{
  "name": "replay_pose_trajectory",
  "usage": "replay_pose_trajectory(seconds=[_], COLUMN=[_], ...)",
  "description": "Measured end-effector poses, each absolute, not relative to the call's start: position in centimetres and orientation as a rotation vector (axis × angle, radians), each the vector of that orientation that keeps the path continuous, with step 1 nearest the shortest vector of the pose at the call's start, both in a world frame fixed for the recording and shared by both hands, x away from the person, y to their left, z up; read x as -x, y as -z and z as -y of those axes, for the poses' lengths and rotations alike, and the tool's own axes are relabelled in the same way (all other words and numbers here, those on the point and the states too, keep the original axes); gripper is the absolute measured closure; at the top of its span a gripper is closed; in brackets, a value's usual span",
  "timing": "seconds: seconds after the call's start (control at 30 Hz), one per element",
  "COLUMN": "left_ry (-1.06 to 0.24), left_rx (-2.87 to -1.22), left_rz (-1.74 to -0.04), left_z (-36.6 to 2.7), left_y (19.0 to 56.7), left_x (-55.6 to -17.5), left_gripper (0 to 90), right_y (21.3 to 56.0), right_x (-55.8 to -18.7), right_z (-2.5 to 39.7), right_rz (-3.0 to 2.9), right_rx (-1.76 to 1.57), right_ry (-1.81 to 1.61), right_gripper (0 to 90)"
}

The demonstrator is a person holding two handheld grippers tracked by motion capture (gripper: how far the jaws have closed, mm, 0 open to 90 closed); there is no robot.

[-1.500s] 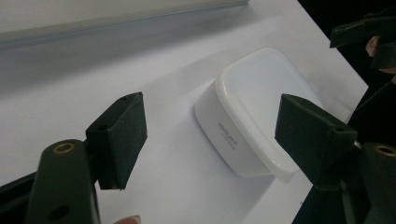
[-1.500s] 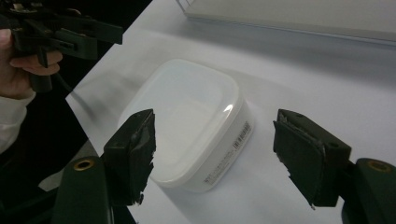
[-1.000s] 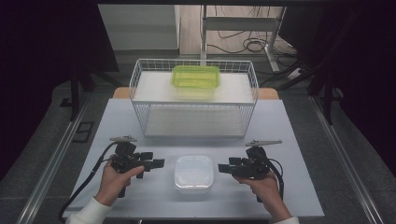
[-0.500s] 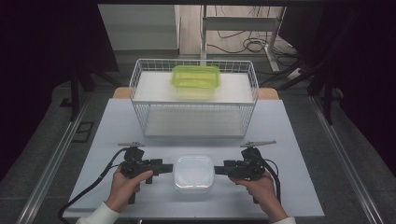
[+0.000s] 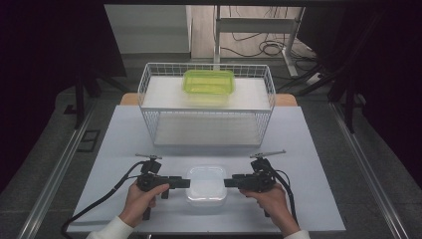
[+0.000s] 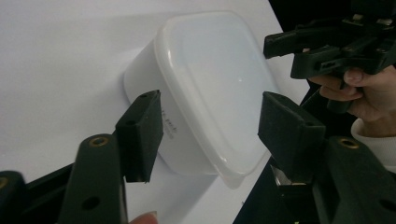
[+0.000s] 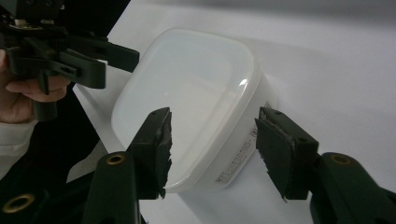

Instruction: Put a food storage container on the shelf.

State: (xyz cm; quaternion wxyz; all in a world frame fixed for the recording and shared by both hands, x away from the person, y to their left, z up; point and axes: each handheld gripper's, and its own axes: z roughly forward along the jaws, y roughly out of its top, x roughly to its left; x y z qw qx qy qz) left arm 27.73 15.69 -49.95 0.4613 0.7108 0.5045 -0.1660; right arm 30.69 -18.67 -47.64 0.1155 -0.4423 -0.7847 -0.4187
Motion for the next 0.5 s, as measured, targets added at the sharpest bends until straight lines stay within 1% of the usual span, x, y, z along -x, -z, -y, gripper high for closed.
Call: replay_pose_trajectory(seconds=[0.3,0.5], left_ry=[0.461,0.516], left_rx=[-1.734,-1.711], left_rz=[-1.243,-1.236], left_z=[-15.8,-15.9], left_y=[50.8,51.4], left_x=[-28.2,-28.4], left_gripper=[54.1,58.8], right_y=[48.5,49.2], right_x=[-31.0,-31.2], right_z=[18.4,18.5], right_rz=[2.241,2.176], right_rx=[1.293,1.309], right_ry=[1.212,1.209], right_gripper=[54.9,57.9])
